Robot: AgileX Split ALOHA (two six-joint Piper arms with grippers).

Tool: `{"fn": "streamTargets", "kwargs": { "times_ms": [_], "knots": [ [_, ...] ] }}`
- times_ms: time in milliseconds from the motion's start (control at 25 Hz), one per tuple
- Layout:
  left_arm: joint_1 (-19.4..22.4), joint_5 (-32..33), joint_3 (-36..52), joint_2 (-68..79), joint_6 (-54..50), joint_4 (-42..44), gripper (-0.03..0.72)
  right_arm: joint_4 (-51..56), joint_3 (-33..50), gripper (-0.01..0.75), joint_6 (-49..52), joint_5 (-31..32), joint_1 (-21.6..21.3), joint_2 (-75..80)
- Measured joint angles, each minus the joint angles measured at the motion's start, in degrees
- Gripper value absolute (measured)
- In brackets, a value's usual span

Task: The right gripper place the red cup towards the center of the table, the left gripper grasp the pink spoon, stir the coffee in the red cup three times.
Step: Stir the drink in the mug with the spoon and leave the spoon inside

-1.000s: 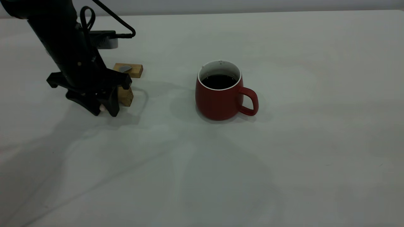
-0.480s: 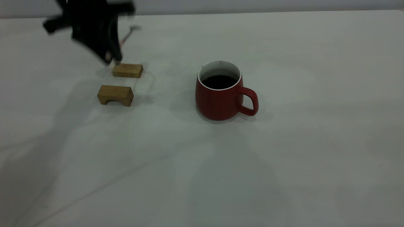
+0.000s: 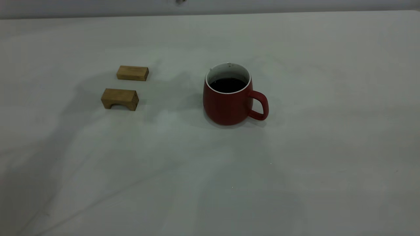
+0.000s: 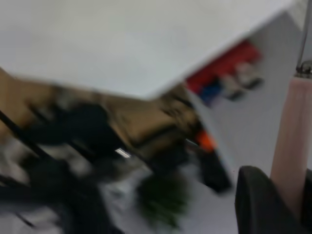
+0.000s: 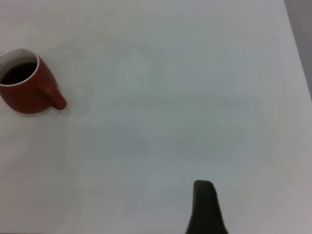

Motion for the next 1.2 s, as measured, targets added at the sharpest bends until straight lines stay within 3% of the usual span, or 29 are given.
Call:
{"fn": "streamTargets", "kwargs": {
  "times_ms": [480, 1200],
  "knots": [
    [-4.1, 0.0, 0.0, 9.9, -3.5, -15.2, 0.165, 0.0, 0.0, 0.592, 0.0, 0.0, 0.0, 0.0],
    [-5.6, -0.2, 0.0, 18.6, -6.9, -15.3, 0.165, 0.0, 0.0, 0.592, 0.0, 0.0, 0.0, 0.0]
  ]
}}
